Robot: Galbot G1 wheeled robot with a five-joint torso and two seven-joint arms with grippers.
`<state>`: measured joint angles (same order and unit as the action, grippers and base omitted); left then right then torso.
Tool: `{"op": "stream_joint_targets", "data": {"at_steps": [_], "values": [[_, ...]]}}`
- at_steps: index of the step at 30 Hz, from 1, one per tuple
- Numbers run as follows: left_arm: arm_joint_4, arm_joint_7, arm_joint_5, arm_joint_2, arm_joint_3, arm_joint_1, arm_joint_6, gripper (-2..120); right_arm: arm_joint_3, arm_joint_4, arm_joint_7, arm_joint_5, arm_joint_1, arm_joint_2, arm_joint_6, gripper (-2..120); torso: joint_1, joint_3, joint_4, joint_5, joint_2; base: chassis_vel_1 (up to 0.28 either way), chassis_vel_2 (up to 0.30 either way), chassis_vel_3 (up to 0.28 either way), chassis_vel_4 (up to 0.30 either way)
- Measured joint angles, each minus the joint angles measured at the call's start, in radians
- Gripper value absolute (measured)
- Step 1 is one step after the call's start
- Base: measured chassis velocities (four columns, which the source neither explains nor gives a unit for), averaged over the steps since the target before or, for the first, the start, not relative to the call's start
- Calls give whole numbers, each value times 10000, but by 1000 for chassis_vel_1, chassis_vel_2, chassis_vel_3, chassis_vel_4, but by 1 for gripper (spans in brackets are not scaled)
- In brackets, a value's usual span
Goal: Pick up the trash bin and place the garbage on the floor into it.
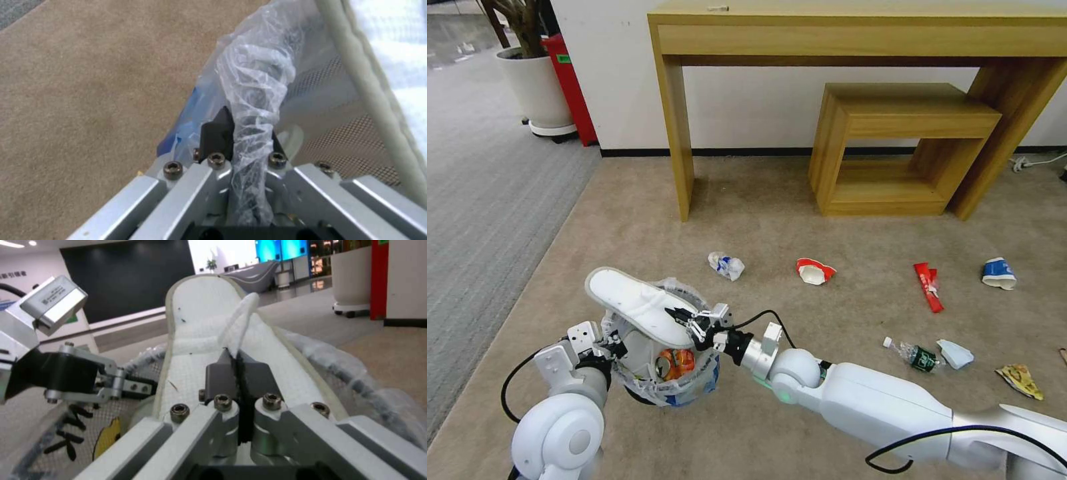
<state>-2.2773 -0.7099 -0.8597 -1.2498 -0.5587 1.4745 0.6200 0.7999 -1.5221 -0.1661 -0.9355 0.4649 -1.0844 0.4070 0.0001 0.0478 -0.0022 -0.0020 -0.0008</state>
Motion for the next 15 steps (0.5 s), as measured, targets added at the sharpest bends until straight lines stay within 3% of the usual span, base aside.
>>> {"op": "stream_joint_targets", "data": {"at_steps": [15], "values": [[-69,6,-26,-17,7,-39,0,1,81,322,-6,125,73,-360,172,0,0,0,0,0,0,0,0,0,0]]}}
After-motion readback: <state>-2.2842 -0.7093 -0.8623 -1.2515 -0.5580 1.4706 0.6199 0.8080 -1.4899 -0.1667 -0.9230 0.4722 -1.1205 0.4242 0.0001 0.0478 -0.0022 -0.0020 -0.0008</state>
